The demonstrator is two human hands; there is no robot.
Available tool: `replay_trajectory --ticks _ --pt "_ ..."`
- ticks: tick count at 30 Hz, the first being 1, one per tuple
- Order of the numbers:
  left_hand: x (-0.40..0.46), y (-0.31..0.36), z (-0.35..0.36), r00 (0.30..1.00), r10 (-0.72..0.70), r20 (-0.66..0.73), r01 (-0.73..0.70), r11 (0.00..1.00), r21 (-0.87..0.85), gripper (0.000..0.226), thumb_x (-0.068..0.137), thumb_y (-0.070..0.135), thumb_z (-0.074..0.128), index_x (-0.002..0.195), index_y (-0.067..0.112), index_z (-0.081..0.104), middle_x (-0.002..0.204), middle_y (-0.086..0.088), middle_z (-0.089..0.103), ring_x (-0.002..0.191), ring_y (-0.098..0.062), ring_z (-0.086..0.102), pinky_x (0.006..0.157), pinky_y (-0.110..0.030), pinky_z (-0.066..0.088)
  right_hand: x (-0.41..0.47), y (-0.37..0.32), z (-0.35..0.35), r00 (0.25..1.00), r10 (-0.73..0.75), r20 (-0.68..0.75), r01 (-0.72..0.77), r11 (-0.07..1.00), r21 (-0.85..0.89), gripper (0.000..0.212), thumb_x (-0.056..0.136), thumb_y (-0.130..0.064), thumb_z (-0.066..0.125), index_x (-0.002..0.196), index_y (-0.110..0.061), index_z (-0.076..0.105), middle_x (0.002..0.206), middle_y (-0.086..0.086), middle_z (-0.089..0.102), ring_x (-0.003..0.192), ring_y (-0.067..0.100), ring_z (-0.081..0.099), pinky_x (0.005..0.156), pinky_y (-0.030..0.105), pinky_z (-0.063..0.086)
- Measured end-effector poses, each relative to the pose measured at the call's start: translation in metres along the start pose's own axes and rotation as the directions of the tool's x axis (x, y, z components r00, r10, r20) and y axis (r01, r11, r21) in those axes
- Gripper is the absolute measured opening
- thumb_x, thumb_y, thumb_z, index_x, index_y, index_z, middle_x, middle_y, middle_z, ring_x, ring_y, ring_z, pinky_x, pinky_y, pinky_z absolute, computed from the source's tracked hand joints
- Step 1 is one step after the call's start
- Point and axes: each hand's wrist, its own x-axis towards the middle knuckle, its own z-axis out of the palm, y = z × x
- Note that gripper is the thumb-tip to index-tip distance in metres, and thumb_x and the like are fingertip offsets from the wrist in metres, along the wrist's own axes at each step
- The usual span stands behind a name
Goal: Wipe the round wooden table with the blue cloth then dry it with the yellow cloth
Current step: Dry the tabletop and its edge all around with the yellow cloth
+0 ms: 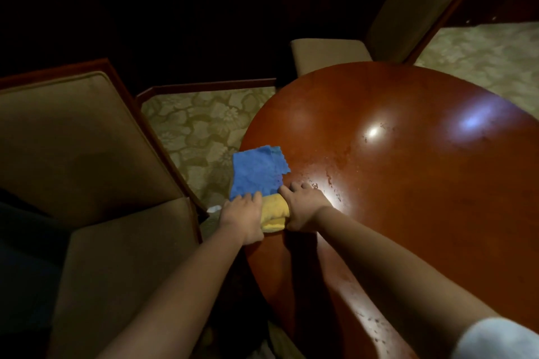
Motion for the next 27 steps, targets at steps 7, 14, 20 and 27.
replay_trajectory --ticks 7,14,20,27 --pt "-0.047 0.021 0.021 1.000 -0.029 0.003 0.029 0.995 -0.090 0.062 0.073 0.038 0.066 0.123 0.019 0.035 0.122 -0.004 0.048 0.117 -0.026 0.048 0.089 -0.040 0.042 -0.046 -0.011 0.020 1.000 -0.025 -0.013 0.025 0.999 0.022 0.065 0.077 -0.044 0.066 0.128 -0.020 0.036 0.124 0.010 0.045 0.115 0.034 0.046 0.084 0.038 0.044" --pt "-0.113 0.053 0.049 0.992 -0.050 0.119 0.072 0.979 -0.189 0.067 0.070 0.039 0.070 0.123 0.022 0.032 0.120 -0.004 0.048 0.111 -0.027 0.050 0.089 -0.043 0.047 -0.107 -0.022 0.048 0.995 -0.093 0.031 0.094 0.995 -0.025 0.063 0.075 -0.043 0.066 0.126 -0.021 0.037 0.122 0.010 0.045 0.111 0.034 0.046 0.083 0.039 0.043" --pt "-0.129 0.063 0.050 0.983 -0.094 0.157 0.122 0.975 -0.185 0.075 0.070 0.038 0.074 0.129 0.021 0.030 0.122 -0.005 0.049 0.111 -0.026 0.051 0.088 -0.043 0.048 -0.117 -0.028 0.046 0.991 -0.126 0.051 0.129 0.990 -0.057 0.064 0.076 -0.043 0.068 0.128 -0.020 0.037 0.123 0.010 0.047 0.113 0.032 0.046 0.081 0.037 0.043" --pt "-0.083 0.047 0.031 0.980 -0.172 0.102 0.185 0.974 -0.132 0.070 0.071 0.037 0.073 0.127 0.022 0.034 0.124 -0.006 0.047 0.113 -0.026 0.051 0.087 -0.040 0.046 -0.069 -0.022 0.026 0.996 -0.084 0.041 0.085 0.996 -0.035 0.067 0.073 -0.047 0.071 0.126 -0.022 0.041 0.124 0.007 0.049 0.114 0.030 0.049 0.084 0.034 0.044"
